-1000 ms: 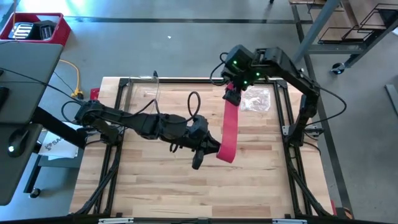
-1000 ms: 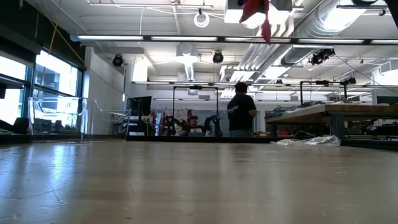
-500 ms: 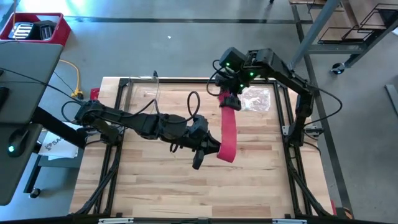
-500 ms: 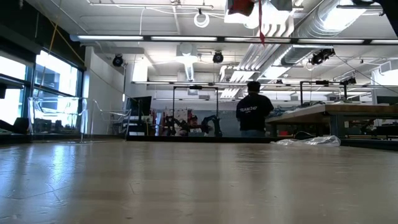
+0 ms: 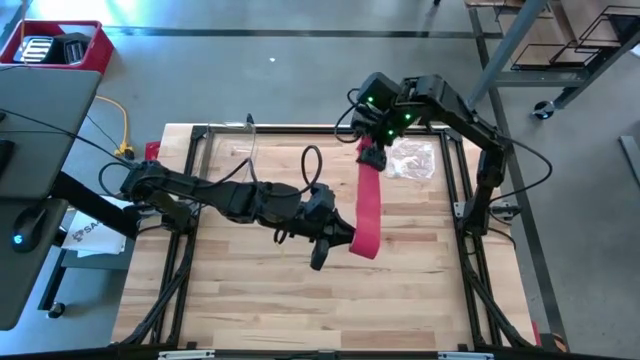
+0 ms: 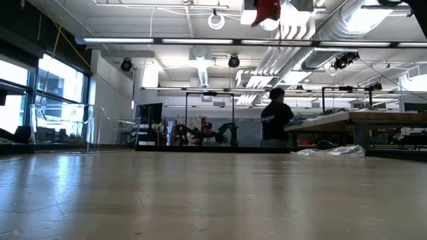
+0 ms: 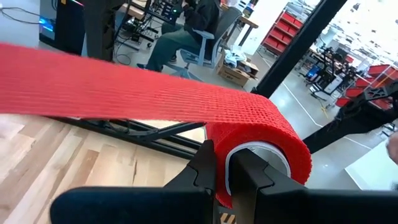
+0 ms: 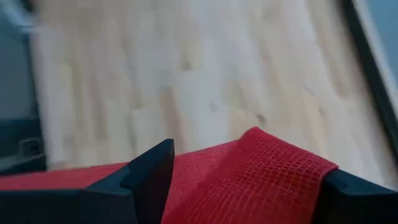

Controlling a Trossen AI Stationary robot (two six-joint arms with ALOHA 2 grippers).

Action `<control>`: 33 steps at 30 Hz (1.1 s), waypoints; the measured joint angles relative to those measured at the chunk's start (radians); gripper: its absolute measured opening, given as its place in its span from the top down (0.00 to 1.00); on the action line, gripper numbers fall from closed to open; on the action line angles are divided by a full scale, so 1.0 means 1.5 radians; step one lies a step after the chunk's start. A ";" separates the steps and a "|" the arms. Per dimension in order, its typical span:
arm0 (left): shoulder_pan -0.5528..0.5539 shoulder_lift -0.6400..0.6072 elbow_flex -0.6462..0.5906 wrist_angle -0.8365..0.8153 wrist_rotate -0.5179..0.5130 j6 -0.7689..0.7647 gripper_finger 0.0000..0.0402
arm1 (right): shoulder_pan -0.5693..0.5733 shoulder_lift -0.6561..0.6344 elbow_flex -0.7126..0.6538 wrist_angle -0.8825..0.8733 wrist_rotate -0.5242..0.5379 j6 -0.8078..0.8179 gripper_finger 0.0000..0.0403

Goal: Roll bandage
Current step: Roll the red bandage

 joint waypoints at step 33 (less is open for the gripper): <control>0.013 -0.001 0.000 -0.002 0.013 -0.006 0.96 | -0.037 -0.042 0.000 -0.002 -0.163 0.133 0.38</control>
